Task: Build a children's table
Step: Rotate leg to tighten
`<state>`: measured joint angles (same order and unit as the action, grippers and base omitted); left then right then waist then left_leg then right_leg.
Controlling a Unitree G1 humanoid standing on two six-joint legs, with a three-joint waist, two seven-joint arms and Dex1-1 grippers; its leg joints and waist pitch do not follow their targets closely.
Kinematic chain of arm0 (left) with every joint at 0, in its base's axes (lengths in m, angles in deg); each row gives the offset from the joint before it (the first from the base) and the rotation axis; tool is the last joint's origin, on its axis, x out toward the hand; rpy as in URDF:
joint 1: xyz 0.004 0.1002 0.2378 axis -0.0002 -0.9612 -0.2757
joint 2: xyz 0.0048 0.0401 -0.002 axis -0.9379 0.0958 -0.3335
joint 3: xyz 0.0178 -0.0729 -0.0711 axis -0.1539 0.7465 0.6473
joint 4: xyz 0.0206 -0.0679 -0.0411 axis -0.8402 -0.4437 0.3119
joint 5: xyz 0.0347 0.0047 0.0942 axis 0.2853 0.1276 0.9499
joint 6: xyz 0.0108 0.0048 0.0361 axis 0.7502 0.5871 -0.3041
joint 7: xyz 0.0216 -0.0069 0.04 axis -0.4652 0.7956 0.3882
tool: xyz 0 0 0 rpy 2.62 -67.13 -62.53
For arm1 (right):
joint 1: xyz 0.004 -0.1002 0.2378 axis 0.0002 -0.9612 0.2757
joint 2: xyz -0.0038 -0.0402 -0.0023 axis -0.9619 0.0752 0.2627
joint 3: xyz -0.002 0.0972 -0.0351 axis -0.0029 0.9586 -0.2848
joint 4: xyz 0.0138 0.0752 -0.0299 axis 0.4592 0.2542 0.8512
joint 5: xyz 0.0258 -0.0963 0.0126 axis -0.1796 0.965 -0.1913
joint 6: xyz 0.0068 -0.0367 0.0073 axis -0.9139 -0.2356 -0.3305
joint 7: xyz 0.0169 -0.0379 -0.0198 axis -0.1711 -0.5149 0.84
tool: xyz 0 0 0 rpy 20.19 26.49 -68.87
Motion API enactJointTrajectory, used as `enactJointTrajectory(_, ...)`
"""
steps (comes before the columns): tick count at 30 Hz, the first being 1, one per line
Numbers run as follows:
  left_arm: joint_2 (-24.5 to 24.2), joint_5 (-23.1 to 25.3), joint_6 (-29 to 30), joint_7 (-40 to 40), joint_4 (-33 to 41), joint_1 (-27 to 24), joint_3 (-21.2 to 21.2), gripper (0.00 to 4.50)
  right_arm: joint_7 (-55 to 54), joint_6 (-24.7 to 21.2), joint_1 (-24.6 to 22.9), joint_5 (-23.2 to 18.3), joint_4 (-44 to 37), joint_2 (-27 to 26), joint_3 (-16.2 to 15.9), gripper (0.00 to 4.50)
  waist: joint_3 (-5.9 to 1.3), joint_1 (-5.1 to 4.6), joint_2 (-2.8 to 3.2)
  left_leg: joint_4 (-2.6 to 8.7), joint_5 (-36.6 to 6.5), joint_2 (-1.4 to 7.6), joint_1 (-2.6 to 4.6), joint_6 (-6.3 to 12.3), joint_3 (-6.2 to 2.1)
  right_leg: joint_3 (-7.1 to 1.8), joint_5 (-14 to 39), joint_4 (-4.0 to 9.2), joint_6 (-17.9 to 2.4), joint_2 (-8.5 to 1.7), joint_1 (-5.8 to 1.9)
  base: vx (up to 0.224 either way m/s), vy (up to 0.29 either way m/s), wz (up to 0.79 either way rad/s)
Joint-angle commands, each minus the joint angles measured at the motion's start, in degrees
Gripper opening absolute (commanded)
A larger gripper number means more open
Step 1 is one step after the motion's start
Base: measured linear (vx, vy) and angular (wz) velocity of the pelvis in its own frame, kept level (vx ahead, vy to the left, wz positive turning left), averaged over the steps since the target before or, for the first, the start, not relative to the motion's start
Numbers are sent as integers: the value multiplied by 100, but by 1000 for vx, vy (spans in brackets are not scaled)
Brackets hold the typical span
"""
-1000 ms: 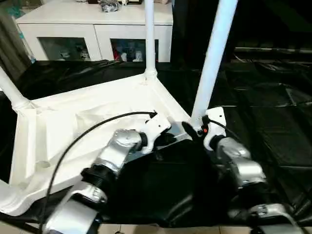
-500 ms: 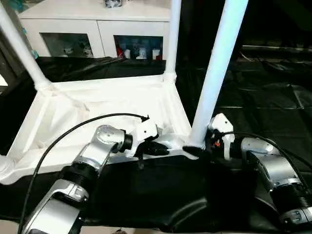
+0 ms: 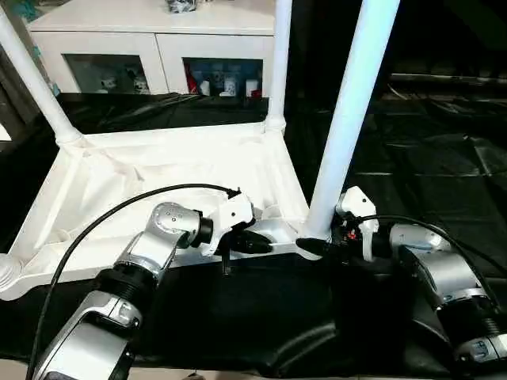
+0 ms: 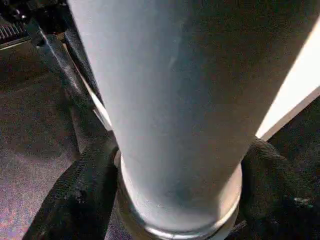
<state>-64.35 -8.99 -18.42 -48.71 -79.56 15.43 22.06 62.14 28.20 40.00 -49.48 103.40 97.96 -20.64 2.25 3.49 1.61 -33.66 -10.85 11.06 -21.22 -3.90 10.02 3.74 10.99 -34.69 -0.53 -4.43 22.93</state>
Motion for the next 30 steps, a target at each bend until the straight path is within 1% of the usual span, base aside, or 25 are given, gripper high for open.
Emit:
enactJointTrajectory(1, 20, 32, -15, -115, -16, -94, -125, 0, 79, -36, -56, -2, 9, -70, -86, 293, -328, 15, -66, 359, -899, 216, 40, 459, -27, -244, 673, 391, -1472, -366, -323, 0, 0, 0)
enactJointTrajectory(3, 20, 32, -11, -116, -12, -98, -126, 0, 79, -32, -70, 1, 5, -74, -93, 283, -328, 16, -65, 358, -867, 213, 34, 470, -28, -242, 630, 382, -1480, -366, -328, 0, 0, 0)
enactJointTrajectory(4, 29, 33, 7, -92, -5, -105, -124, 0, 3, -17, -117, 16, 28, -118, -92, 283, -328, 20, -35, 355, -860, 213, 34, 471, -31, -243, 621, 380, -1484, -370, -328, 0, 0, 0)
enactJointTrajectory(6, 66, 56, 24, 23, -48, -85, -104, 0, -232, -46, -143, -1, 102, -233, -5, 279, -321, 8, -28, 364, -936, 214, 38, 440, -29, -244, 695, 398, -1473, -366, -319, 0, 0, 0)
enactJointTrajectory(7, 76, 66, 27, 63, -65, -76, -98, 0, -285, -48, -140, 0, 122, -255, 13, 279, -318, 4, -36, 370, -967, 212, 39, 423, -32, -241, 735, 403, -1464, -366, -323, 0, 0, 0)
enactJointTrajectory(8, 139, 128, 33, 314, -168, -19, -60, 0, -596, -84, -117, 3, 243, -377, 125, 278, -306, -11, -36, 379, -1066, 210, 41, 390, -32, -241, 871, 417, -1449, -368, -314, 0, 0, 0)
enactJointTrajectory(9, 257, 211, 33, 737, -352, 84, 15, 0, -1090, -173, -71, 28, 437, -561, 283, 278, -285, -39, -17, 398, -1251, 200, 60, 314, -34, -238, 1159, 459, -1397, -362, -295, 0, 0, 0)
enactJointTrajectory(10, 257, 211, 33, 737, -352, 84, 15, 0, -1090, -173, -71, 28, 437, -561, 283, 277, -277, -47, -20, 403, -1354, 197, 75, 264, -33, -241, 1358, 484, -1359, -368, -282, 0, 0, 0)
enactJointTrajectory(11, 360, 227, 57, 995, -468, 153, 77, 0, -1498, -151, -42, 89, 571, -706, 375, 277, -263, -58, -13, 417, -1555, 190, 98, 169, -42, -242, 1769, 522, -1261, -373, -266, 0, 0, 0)
enactJointTrajectory(12, 584, 293, 76, 1496, -627, 256, 136, 0, -2349, -116, 21, 163, 805, -1050, 577, 277, -259, -79, 1, 430, -1669, 185, 104, 69, -59, -243, 2089, 550, -1136, -379, -252, 0, 0, 0)
enactJointTrajectory(13, 672, 323, 106, 1656, -652, 279, 138, 0, -2694, -94, 52, 206, 886, -1180, 651, 277, -249, -92, 2, 435, -1735, 181, 117, 20, -64, -238, 2227, 570, -1081, -370, -236, 0, 0, 0)
enactJointTrajectory(14, 688, 330, 112, 1686, -655, 282, 136, 0, -2760, -92, 58, 215, 900, -1204, 666, 277, -252, -107, -13, 441, -1827, 171, 124, -40, -77, -233, 2427, 595, -979, -376, -229, 0, 0, 0)
enactJointTrajectory(15, 857, 371, 158, 1936, -682, 301, 127, 0, -3255, -103, 130, 252, 1015, -1416, 773, 277, -259, -113, -2, 449, -1811, 174, 107, -31, -90, -235, 2444, 596, -915, -381, -246, 0, 0, 0)
enactJointTrajectory(16, 873, 375, 162, 1959, -685, 302, 127, 0, -3299, -105, 137, 255, 1025, -1436, 782, 277, -255, -130, 5, 454, -1820, 179, 97, -21, -85, -246, 2417, 599, -914, -383, -224, 0, 0, 0)
enactJointTrajectory(17, 1056, 400, 236, 2149, -714, 310, 98, 0, -3733, -116, 236, 325, 1164, -1639, 820, 277, -249, -133, -7, 457, -1850, 179, 110, -16, -90, -234, 2436, 615, -904, -374, -224, 0, 0, 0)
enactJointTrajectory(18, 1183, 417, 287, 2278, -733, 315, 76, 0, -4021, -128, 302, 375, 1253, -1775, 843, 277, -262, -172, -4, 460, -1834, 176, 92, -52, -94, -237, 2331, 596, -940, -371, -222, 0, 0, 0)
enactJointTrajectory(19, 1421, 450, 327, 2540, -787, 326, 58, 0, -4328, -89, 425, 387, 1402, -2018, 875, 277, -264, -167, 2, 457, -1815, 169, 96, -43, -95, -234, 2305, 599, -931, -369, -224, 0, 0, 0)
enactJointTrajectory(20, 1421, 450, 327, 2540, -787, 326, 58, 0, -4328, -89, 425, 387, 1402, -2018, 875, 277, -267, -180, 1, 456, -1785, 171, 87, -19, -90, -239, 2198, 594, -954, -370, -228, 0, 0, 0)
enactJointTrajectory(21, 1593, 478, 297, 2661, -871, 344, 39, 0, -4416, 44, 527, 463, 1486, -2164, 808, 277, -271, -177, 3, 453, -1766, 166, 84, 22, -83, -236, 2160, 598, -952, -366, -228, 0, 0, 0)
enactJointTrajectory(23, 1651, 507, 241, 2672, -923, 366, 19, 0, -4404, 149, 589, 524, 1531, -2210, 756, 277, -271, -171, -18, 451, -1723, 163, 72, 80, -78, -241, 2102, 597, -948, -371, -240, 0, 0, 0)
enactJointTrajectory(24, 1645, 523, 217, 2673, -929, 374, 15, 0, -4320, 196, 598, 476, 1511, -2219, 783, 277, -273, -163, -15, 452, -1701, 165, 73, 117, -76, -243, 2090, 600, -945, -376, -243, 0, 0, 0)
enactJointTrajectory(25, 1641, 529, 211, 2671, -928, 376, 13, 0, -4280, 214, 599, 451, 1498, -2221, 796, 332, -272, -164, -10, 454, -1700, 170, 72, 128, -76, -245, 2072, 597, -950, -376, -243, 0, 0, 0)
enactJointTrajectory(26, 1617, 539, 201, 2683, -922, 379, 19, 0, -4246, 210, 601, 424, 1478, -2219, 815, 332, -274, -163, -5, 458, -1670, 172, 64, 145, -78, -244, 2007, 591, -966, -375, -250, 0, 0, 0)
enactJointTrajectory(29, 1487, 568, 130, 2601, -917, 396, 25, 0, -4020, 250, 583, 334, 1362, -2131, 861, 364, -272, -165, -5, 465, -1687, 177, 59, 174, -76, -242, 1920, 585, -1003, -373, -258, 0, 0, 0)
enactJointTrajectory(30, 1356, 583, 35, 2443, -907, 400, 21, 0, -3779, 266, 570, 292, 1250, -1999, 870, 374, -274, -162, 0, 462, -1713, 177, 64, 189, -74, -244, 1917, 590, -1006, -375, -258, 0, 0, 0)
